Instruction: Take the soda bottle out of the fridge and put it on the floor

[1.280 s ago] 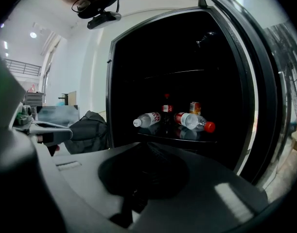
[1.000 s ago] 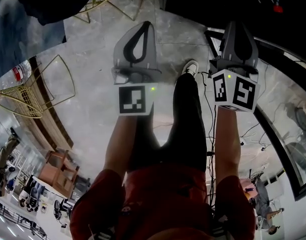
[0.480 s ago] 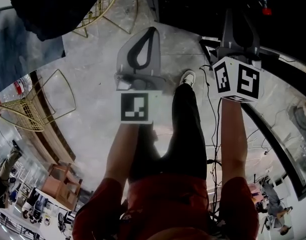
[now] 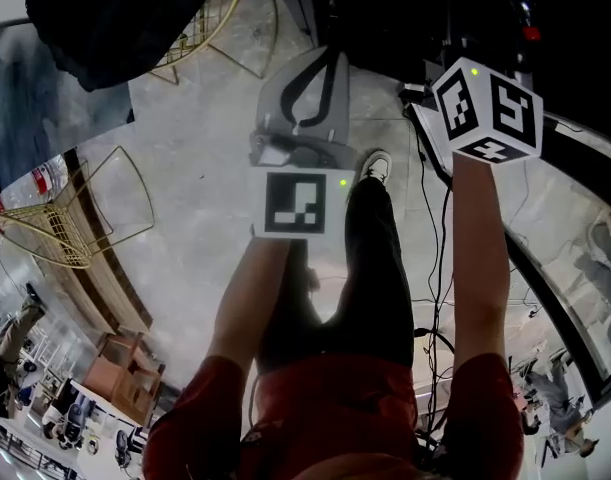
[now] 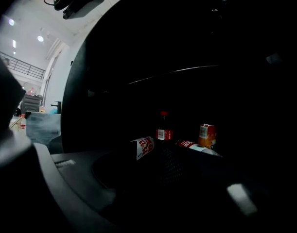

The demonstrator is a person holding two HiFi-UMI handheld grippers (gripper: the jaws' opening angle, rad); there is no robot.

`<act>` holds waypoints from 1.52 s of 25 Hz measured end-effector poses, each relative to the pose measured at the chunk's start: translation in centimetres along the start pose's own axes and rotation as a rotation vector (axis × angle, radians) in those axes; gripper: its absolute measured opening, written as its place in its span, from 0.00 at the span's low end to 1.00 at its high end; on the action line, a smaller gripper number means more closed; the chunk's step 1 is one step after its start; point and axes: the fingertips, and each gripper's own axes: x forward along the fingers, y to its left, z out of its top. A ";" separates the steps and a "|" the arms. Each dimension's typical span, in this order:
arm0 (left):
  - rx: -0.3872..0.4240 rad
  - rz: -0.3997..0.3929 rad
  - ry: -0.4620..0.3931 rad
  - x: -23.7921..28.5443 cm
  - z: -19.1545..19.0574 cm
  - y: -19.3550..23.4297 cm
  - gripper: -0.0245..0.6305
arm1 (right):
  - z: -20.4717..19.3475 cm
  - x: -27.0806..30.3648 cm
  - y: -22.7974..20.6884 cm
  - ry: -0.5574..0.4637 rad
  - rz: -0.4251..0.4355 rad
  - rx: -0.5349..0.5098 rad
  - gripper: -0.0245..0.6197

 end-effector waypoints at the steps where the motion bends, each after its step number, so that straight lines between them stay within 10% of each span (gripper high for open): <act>1: 0.001 -0.003 0.000 0.3 0.1 0.0 0.04 | 0.2 0.7 -0.2 -0.002 0.001 0.003 0.23; 18: 0.016 -0.051 0.035 3.4 0.9 -0.9 0.04 | 2.0 11.2 -4.5 -0.008 -0.014 0.040 0.60; 38: -0.025 -0.039 0.053 3.5 0.4 -0.4 0.04 | 1.3 16.7 -6.0 0.060 -0.106 0.036 0.53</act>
